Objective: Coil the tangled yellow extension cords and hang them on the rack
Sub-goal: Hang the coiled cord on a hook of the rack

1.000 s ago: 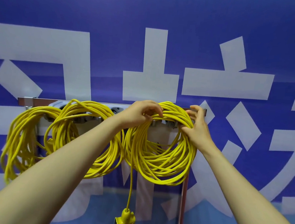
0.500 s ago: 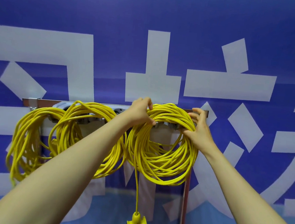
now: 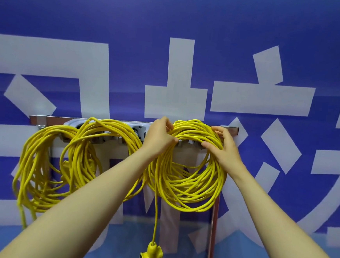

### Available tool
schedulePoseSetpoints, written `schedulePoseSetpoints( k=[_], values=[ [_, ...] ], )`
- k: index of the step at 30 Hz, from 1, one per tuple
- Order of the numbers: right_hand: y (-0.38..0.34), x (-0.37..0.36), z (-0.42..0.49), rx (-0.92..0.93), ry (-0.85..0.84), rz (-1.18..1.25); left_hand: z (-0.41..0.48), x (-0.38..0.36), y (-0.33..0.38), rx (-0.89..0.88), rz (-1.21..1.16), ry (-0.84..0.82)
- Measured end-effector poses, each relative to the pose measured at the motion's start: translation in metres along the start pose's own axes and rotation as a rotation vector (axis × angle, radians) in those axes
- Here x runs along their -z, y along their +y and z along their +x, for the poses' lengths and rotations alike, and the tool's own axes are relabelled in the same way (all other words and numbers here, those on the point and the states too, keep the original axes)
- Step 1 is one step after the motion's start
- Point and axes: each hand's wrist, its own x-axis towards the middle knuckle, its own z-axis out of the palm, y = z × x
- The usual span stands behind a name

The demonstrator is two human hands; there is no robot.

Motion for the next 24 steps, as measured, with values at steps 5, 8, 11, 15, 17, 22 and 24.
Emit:
schedulePoseSetpoints(
  k=[5,8,11,15,17,22,24],
  values=[
    [0.001,0.0,-0.004,0.05,0.003,-0.125,0.003,0.007,-0.004,0.048,-0.068,-0.032],
    [0.001,0.001,-0.003,0.037,-0.025,-0.103,0.002,0.01,-0.006,0.003,-0.034,-0.061],
    [0.005,-0.008,-0.01,0.02,0.015,-0.035,-0.001,0.008,-0.01,-0.052,0.037,-0.054],
    [0.009,-0.012,-0.015,0.03,0.012,-0.094,-0.011,0.002,-0.01,-0.156,0.134,-0.019],
    [0.009,-0.007,-0.014,0.059,-0.003,-0.129,-0.016,0.002,-0.012,-0.198,0.151,0.003],
    [0.011,-0.002,-0.016,0.104,-0.081,-0.182,-0.02,0.003,-0.014,-0.248,0.149,0.015],
    [0.012,-0.001,-0.016,0.11,-0.081,-0.193,-0.022,0.003,-0.016,-0.261,0.18,0.015]
  ],
)
